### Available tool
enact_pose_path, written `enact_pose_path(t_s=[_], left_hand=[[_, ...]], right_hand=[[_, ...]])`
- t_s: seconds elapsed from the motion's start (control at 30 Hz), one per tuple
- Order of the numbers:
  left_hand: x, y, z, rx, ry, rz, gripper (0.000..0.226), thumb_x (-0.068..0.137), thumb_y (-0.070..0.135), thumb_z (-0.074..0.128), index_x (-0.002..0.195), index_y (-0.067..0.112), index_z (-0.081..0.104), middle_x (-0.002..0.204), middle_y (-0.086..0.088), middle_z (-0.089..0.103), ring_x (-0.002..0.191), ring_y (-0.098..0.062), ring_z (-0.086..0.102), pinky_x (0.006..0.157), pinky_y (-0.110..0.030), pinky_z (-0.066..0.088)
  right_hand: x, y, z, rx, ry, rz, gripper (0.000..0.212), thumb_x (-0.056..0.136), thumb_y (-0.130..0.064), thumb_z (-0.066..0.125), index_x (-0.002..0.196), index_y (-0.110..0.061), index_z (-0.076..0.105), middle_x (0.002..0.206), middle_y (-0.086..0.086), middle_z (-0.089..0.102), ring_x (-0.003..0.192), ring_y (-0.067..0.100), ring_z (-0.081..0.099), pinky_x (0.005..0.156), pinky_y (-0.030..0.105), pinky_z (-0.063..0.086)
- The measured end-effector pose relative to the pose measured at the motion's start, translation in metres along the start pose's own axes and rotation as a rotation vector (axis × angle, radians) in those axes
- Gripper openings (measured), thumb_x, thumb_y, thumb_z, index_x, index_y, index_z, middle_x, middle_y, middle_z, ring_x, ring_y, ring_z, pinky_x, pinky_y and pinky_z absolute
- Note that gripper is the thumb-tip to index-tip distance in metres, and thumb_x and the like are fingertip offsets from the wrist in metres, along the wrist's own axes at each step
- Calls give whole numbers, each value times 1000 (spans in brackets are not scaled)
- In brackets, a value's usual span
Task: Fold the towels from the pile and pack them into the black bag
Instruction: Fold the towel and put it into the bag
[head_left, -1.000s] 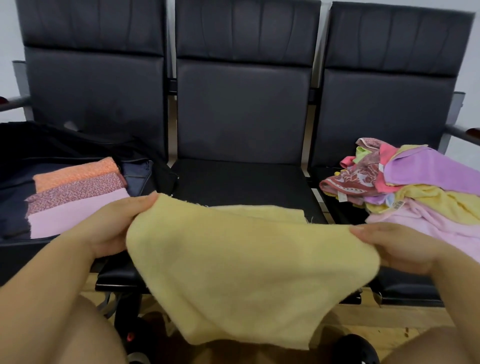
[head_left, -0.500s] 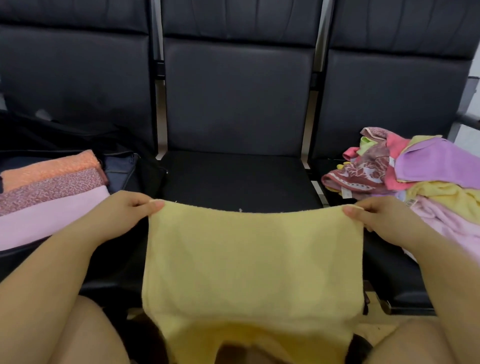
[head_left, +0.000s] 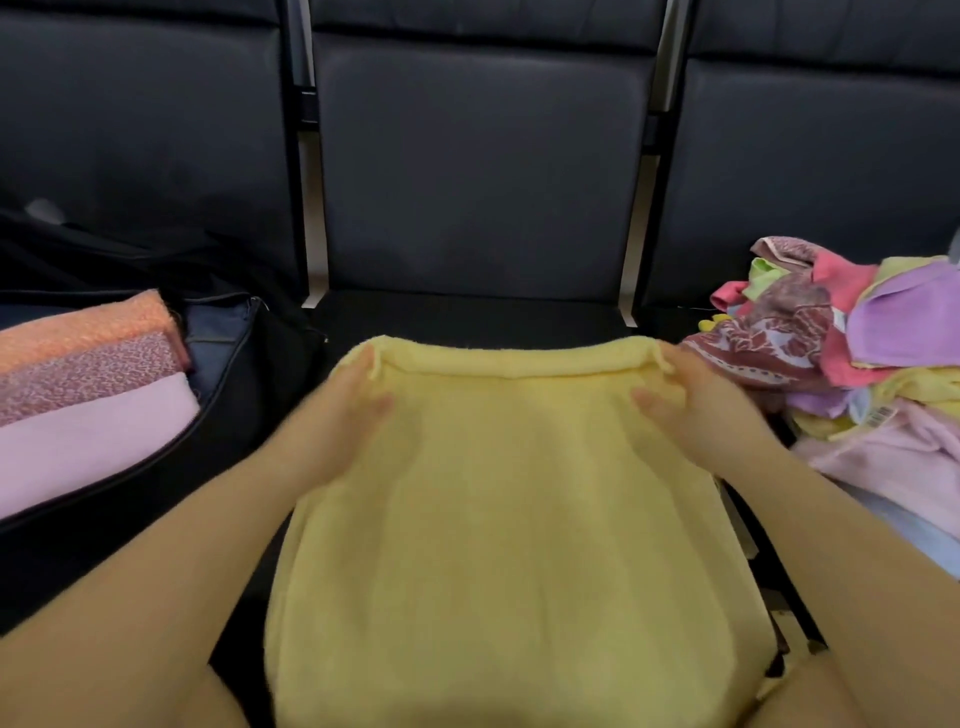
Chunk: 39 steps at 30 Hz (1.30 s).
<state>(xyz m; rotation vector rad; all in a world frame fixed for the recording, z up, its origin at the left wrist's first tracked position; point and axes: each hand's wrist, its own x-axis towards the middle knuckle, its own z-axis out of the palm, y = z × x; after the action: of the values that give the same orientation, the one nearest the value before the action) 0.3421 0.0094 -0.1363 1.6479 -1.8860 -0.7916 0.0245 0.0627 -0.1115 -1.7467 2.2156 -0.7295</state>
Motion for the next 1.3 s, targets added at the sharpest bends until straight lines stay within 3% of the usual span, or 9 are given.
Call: enact_pose_path(t_s=[0.07,0.13,0.37,0.57,0.73,0.83,0.93,1.13,1.3], left_hand=[[-10,2,16,154,-321,-91,102,88,47,60,148,32,-21,160,1,-14,147,-22,11,116,-35,18],[-17,5,24,341,-398,-87,112,84,58,59,144,30,-30,153,1,-34,148,-20,-8,119,-36,8],[-22,7,29,627,-576,-241,116,77,75,50,151,13,-14,157,-8,-23,147,-28,-14,119,-41,5],[-1,-8,29,497,-258,-152,107,81,68,53,153,13,-4,160,-8,-10,148,-24,-8,120,-37,5],[-5,-4,-2,414,3,-195,63,78,45,72,129,19,46,126,-5,49,113,-24,51,92,-36,45],[-17,-6,-18,472,-165,-294,40,75,41,77,98,14,58,90,2,60,79,-14,57,70,-28,46],[-28,-10,-27,514,-340,-379,41,75,40,78,94,6,66,72,1,63,55,-10,57,59,-21,46],[-43,-14,-32,468,-373,-408,37,75,40,78,86,7,65,65,2,63,53,-10,54,51,-17,43],[-57,-11,-36,452,-396,-387,40,76,43,76,85,5,68,63,2,55,51,-8,46,42,-14,32]], right_hand=[[0,-4,17,-89,-337,98,101,88,-43,63,151,-27,-15,157,5,21,127,26,48,96,33,41],[1,-7,28,-197,-504,137,114,84,-49,65,145,-30,-29,161,3,-8,137,26,37,105,34,38],[-10,-8,34,-499,-760,98,107,82,-69,52,152,-19,-12,159,7,-17,148,26,-5,118,42,13],[1,-7,47,-376,-494,47,98,84,-69,49,154,-23,-3,160,7,-13,148,25,-7,120,42,8],[-9,-14,36,-339,-424,58,87,86,-56,60,153,-23,15,160,5,12,145,25,18,115,40,26],[-17,-11,19,-259,-395,146,75,83,-44,69,146,-22,34,145,3,42,125,22,48,98,33,45],[-24,-1,-1,-252,-387,241,69,81,-35,74,139,-14,43,132,6,52,113,22,55,91,30,47],[-39,22,-15,-247,-408,396,42,82,-28,73,110,1,63,85,12,65,66,20,57,57,26,46],[-48,36,-14,-126,-458,531,46,79,-37,76,102,-3,55,84,5,57,73,16,55,54,22,43]])
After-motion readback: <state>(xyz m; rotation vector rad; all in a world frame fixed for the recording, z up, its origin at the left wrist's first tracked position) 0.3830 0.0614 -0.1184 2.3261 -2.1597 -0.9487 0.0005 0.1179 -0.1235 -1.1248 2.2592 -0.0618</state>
